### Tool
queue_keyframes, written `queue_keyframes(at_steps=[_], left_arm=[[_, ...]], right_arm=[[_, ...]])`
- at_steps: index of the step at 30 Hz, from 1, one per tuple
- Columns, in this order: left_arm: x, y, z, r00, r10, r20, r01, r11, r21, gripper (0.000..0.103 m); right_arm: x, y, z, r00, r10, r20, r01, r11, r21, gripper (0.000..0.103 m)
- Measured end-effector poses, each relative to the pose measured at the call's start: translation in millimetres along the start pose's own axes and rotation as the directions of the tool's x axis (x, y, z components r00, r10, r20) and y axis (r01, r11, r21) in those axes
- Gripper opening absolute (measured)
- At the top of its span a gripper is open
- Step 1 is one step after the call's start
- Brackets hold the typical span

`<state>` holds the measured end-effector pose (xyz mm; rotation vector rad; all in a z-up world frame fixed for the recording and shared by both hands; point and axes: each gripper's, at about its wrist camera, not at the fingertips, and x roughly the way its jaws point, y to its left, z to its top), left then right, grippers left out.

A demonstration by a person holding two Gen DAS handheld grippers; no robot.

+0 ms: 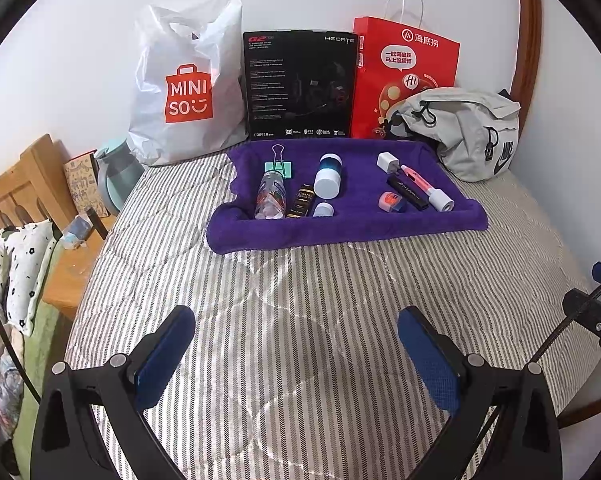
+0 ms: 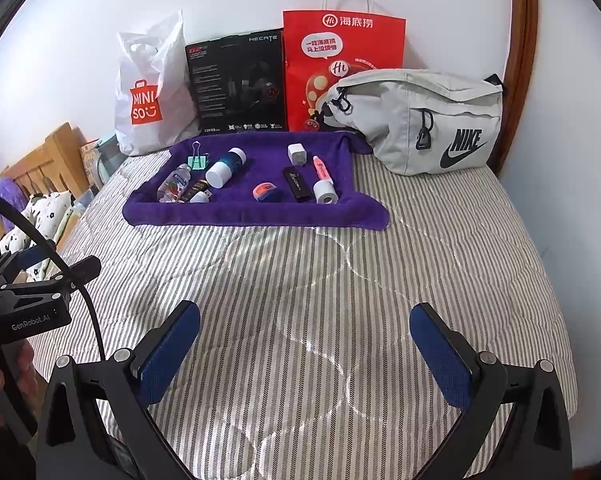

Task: Organize rigid objects

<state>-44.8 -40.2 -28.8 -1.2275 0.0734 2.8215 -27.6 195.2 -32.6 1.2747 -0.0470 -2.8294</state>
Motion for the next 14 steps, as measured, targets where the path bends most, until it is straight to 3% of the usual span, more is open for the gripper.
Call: queue_keyframes(at_steps=[14], left_arm=[[-0.6, -3.3, 1.6, 1.0, 0.01, 0.008, -0.01, 1.0, 0.016, 0.103]], right_arm=[[-1.7, 2.3, -0.1, 1.0, 0.007, 0.004, -0.007, 1.0, -0.007, 0.103]])
